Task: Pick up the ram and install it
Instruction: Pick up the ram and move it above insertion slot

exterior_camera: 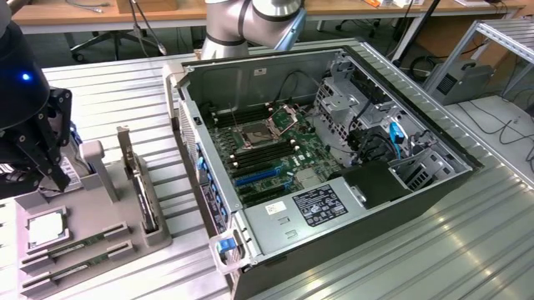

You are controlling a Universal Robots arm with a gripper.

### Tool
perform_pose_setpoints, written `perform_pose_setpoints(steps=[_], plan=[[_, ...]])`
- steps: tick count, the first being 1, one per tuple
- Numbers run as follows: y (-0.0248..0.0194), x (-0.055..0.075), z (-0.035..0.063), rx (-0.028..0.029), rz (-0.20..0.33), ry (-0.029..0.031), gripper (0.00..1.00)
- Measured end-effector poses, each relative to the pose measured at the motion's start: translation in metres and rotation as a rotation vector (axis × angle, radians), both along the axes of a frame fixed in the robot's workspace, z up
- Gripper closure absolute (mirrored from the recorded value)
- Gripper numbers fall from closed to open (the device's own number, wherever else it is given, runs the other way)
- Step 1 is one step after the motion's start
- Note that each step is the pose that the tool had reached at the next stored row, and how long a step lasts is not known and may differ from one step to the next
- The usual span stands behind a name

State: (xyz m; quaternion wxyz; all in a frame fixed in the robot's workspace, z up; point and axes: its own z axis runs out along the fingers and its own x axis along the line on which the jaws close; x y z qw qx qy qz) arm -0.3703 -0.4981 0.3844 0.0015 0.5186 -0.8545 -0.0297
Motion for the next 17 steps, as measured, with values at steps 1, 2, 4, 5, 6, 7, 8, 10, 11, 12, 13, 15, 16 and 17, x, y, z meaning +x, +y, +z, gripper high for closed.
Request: perform_pose_setpoints(steps=[1,2,4,5,6,7,8,10,11,12,13,15,16,17], plan=[[0.0000,0.0000,0.0000,0.0000,0.016,0.0001,0.89],[0.0000,0.0000,0.0000,0.0000,0.037,0.0001,0.89],[0.0000,0.0000,0.0000,0.0000,0.073,0.0000,0.89],[0.0000,0.0000,0.0000,0.0000,0.090,0.0000,0.89],[0.0000,0.0000,0.0000,0.0000,0.112,0.0000,0.89],[0.0000,0.0000,0.0000,0.0000,0.149,0.0000,0.89],[0.0000,0.0000,0.0000,0.0000,0.169,0.0001,0.89],[0.0000,0.0000,0.0000,0.0001,0.206,0.0000,0.89],[0.0000,0.0000,0.0000,0.0000,0.226,0.0000,0.89],[0.0000,0.0000,0.0000,0.0000,0.244,0.0000,0.89],[0.0000,0.0000,0.0000,0.0000,0.262,0.0000,0.89],[0.0000,0.0001,0.0000,0.0000,0.298,0.0001,0.89],[0.0000,0.0000,0.0000,0.0000,0.317,0.0000,0.89],[0.0000,0.0000,0.0000,0.0000,0.336,0.0000,0.89]])
